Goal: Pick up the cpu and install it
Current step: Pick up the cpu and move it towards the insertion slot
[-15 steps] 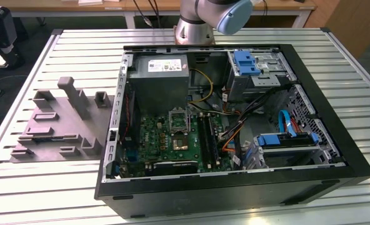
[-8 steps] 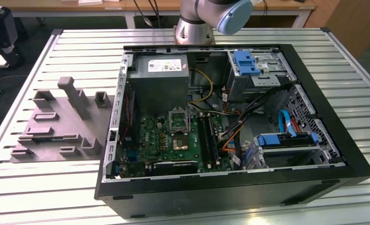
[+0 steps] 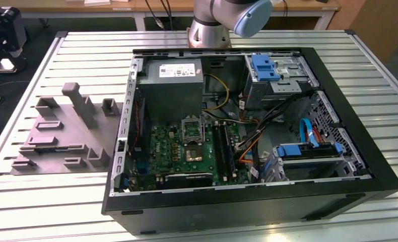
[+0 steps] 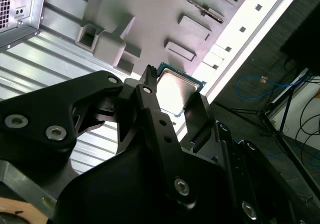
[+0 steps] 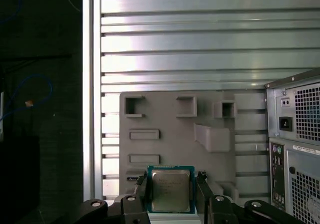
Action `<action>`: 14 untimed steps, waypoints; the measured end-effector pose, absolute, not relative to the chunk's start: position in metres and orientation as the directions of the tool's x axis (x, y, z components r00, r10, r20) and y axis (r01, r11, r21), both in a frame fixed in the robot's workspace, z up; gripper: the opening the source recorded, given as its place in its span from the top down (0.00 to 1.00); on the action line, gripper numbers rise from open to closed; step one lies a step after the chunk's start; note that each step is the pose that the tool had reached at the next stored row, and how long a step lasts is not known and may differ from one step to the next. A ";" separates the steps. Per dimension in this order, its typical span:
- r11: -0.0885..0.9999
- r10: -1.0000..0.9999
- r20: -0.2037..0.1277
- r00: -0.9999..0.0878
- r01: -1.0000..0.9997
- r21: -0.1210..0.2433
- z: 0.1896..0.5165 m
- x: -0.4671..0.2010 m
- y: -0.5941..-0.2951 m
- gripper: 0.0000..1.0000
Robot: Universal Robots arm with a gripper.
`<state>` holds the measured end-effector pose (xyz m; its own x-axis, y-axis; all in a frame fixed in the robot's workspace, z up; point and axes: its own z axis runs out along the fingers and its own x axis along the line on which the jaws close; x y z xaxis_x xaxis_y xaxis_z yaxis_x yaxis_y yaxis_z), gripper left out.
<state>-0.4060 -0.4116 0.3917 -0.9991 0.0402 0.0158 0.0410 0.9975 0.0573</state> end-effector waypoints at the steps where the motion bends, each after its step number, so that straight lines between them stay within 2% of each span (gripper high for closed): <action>1: 0.998 0.040 0.016 -0.999 0.041 0.057 0.392 -0.405 -0.412 0.53; 14: 0.998 0.040 0.016 -0.999 0.041 0.057 0.392 -0.400 -0.412 0.53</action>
<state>-0.4002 -0.4116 0.3917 -0.9991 0.0402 0.0158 0.0410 0.9975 0.0573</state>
